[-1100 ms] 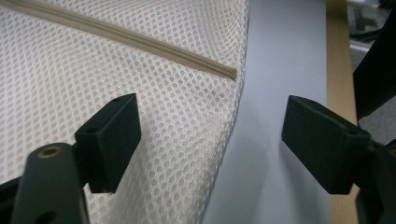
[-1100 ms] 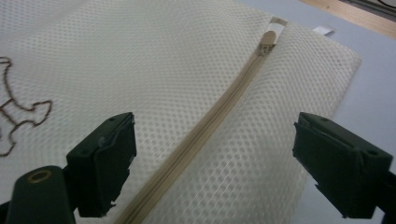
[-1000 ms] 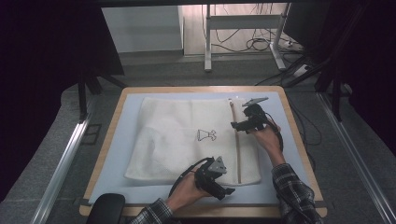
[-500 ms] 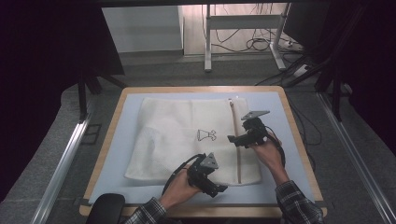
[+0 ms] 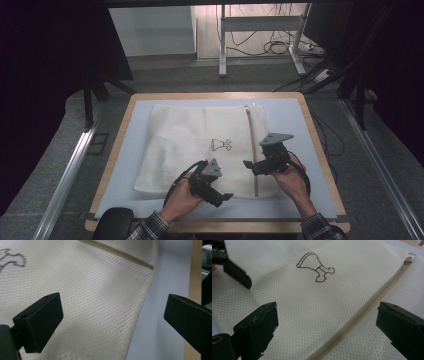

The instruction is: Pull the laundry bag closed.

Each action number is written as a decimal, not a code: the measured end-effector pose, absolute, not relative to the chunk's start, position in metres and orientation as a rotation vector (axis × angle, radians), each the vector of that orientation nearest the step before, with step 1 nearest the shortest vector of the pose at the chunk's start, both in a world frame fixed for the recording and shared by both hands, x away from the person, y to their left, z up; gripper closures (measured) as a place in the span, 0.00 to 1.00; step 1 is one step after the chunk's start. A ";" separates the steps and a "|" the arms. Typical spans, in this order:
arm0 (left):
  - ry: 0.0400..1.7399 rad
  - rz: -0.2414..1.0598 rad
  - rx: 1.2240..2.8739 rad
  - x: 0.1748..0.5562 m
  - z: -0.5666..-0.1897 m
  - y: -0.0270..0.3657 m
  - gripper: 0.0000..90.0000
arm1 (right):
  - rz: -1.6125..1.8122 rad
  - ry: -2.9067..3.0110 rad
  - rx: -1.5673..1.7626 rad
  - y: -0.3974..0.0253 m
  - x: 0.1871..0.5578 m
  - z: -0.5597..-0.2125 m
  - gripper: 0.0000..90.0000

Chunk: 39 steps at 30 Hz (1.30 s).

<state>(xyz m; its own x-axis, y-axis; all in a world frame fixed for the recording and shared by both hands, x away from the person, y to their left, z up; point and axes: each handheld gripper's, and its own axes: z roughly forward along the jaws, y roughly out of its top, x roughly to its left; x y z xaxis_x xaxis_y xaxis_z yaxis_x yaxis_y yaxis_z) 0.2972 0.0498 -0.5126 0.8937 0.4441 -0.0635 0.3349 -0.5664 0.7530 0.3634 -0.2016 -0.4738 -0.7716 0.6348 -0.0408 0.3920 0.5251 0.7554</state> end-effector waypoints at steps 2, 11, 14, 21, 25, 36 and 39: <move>0.565 0.190 2.219 0.298 -0.511 0.057 0.02 | 1.115 2.459 0.849 -0.204 0.356 -0.473 0.04; 0.619 0.233 2.186 0.295 -0.505 0.083 0.02 | 1.108 2.452 0.802 -0.217 0.320 -0.475 0.03; 0.631 0.243 2.182 0.291 -0.504 0.090 0.02 | 1.133 2.439 0.804 -0.223 0.309 -0.474 0.03; 0.661 0.284 2.183 0.281 -0.505 0.108 0.02 | 1.168 2.401 0.787 -0.235 0.288 -0.470 0.03; 0.674 0.319 2.177 0.274 -0.504 0.118 0.02 | 1.174 2.379 0.784 -0.242 0.279 -0.468 0.03; 0.701 0.404 2.199 0.255 -0.507 0.138 0.02 | 1.123 2.356 0.847 -0.266 0.256 -0.473 0.03; 0.719 0.405 2.202 0.253 -0.509 0.142 0.02 | 1.118 2.356 0.872 -0.272 0.252 -0.476 0.03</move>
